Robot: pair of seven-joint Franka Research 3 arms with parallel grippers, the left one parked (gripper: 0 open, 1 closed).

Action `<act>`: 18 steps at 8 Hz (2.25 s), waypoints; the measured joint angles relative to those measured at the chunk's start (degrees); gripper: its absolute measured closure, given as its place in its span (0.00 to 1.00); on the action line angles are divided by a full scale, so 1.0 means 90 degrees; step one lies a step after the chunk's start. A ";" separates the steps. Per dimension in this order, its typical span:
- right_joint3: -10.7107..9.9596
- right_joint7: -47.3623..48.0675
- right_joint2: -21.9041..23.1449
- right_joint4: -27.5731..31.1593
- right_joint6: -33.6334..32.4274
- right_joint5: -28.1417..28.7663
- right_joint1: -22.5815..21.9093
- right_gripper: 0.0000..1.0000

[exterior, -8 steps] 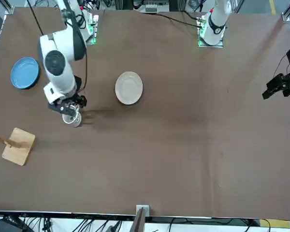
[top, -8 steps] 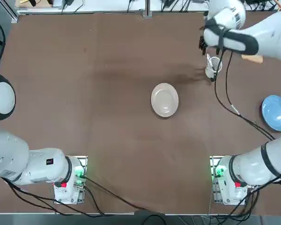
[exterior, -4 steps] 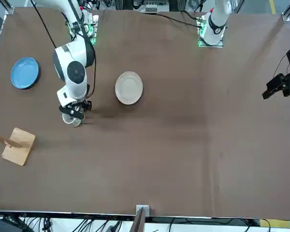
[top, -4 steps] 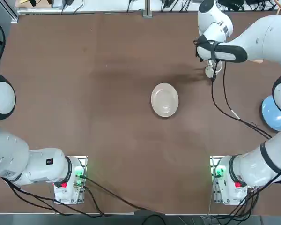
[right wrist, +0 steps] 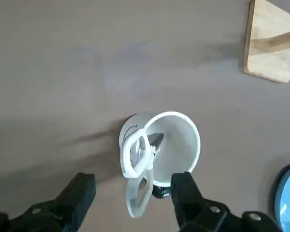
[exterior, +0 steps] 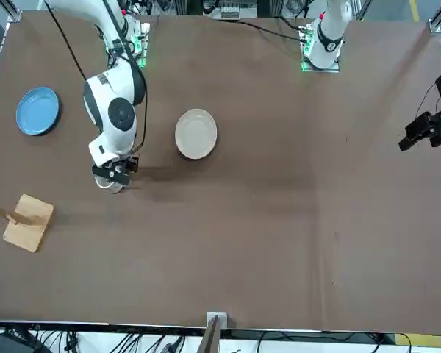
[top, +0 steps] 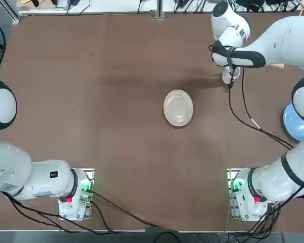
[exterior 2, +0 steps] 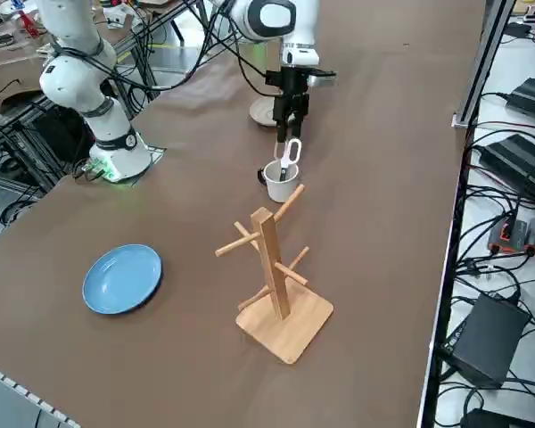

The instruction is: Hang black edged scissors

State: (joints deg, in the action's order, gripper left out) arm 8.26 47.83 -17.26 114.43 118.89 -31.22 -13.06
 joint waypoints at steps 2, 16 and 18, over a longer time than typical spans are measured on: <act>0.0000 0.0011 -0.0131 -0.0080 0.0001 -0.0044 -0.0002 0.16; -0.0021 0.0029 -0.0339 -0.0256 -0.0039 -0.0051 0.0007 0.68; -0.0036 0.0029 -0.0339 -0.0276 -0.0150 -0.0053 0.0010 0.70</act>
State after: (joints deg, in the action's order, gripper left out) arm 7.93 48.10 -20.31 111.95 117.53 -31.70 -12.97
